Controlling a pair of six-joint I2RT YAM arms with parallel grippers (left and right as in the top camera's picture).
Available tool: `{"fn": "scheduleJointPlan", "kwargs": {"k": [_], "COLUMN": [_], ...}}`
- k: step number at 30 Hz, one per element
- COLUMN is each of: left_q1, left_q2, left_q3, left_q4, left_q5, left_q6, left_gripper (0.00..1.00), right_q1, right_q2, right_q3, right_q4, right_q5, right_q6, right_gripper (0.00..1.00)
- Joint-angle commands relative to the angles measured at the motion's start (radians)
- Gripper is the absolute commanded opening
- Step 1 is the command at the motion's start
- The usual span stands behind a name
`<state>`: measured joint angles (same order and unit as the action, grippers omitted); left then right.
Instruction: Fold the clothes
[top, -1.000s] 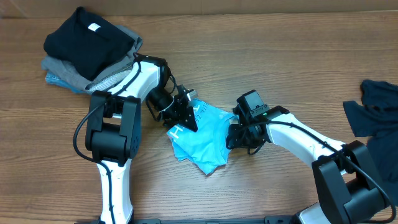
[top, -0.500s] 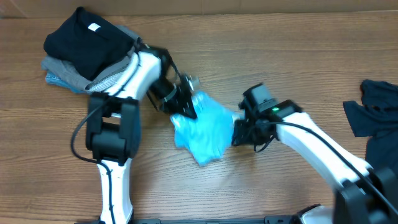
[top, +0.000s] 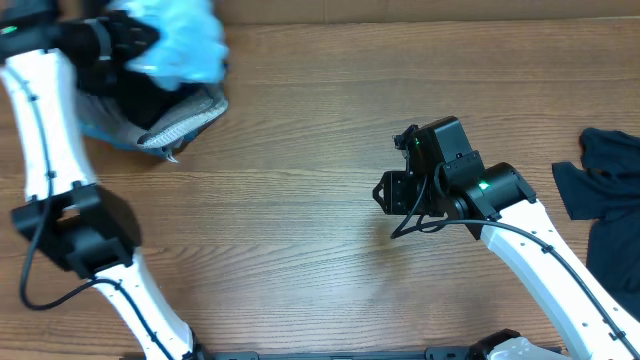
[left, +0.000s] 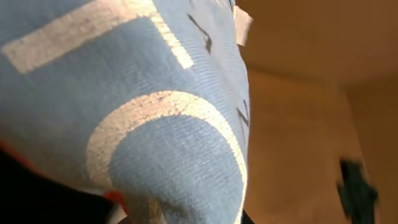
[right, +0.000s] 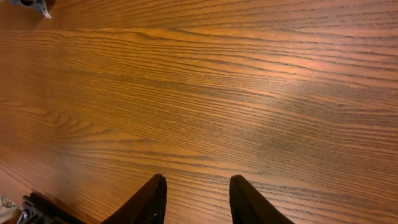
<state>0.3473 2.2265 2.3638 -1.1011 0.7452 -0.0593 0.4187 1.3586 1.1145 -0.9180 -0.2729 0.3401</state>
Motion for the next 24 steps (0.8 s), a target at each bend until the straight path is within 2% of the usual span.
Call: {"fn": "scheduleJointPlan", "kwargs": {"k": [1, 2, 4, 5, 7, 9, 11, 20, 24], "left_q1": [0.056, 0.069, 0.092, 0.100, 0.114, 0.125, 0.136, 0.195, 0.196], "left_q2": [0.003, 0.013, 0.037, 0.047, 0.067, 0.069, 0.066, -0.046, -0.122], "left_q3": [0.007, 0.007, 0.007, 0.007, 0.007, 0.007, 0.008, 0.011, 0.011], "left_q4": [0.011, 0.008, -0.017, -0.034, -0.078, -0.116, -0.153, -0.313, -0.385], "left_q5": [-0.100, -0.121, -0.151, -0.163, -0.194, -0.218, -0.239, -0.292, -0.404], "left_q6": [-0.140, -0.140, -0.139, -0.139, -0.132, -0.110, -0.088, -0.021, -0.007], "left_gripper": [0.06, 0.13, 0.45, 0.55, 0.86, 0.97, 1.00, 1.00, 1.00], "right_q1": [-0.005, -0.005, -0.005, -0.005, -0.005, -0.005, -0.005, -0.005, -0.005], "right_q2": [-0.001, -0.001, -0.001, -0.001, -0.001, -0.001, -0.001, -0.005, -0.015], "right_q3": [0.007, 0.007, 0.007, 0.007, 0.007, 0.007, 0.007, 0.007, 0.009], "right_q4": [0.002, 0.001, -0.003, -0.006, -0.014, -0.024, -0.034, -0.057, -0.057], "right_q5": [0.002, 0.002, 0.002, 0.002, 0.002, 0.002, 0.002, 0.013, 0.037], "right_q6": [0.005, 0.005, 0.008, 0.008, 0.008, 0.008, 0.008, 0.007, 0.007], "right_gripper": [0.37, 0.37, 0.37, 0.37, 0.36, 0.37, 0.37, 0.37, 0.38]}}
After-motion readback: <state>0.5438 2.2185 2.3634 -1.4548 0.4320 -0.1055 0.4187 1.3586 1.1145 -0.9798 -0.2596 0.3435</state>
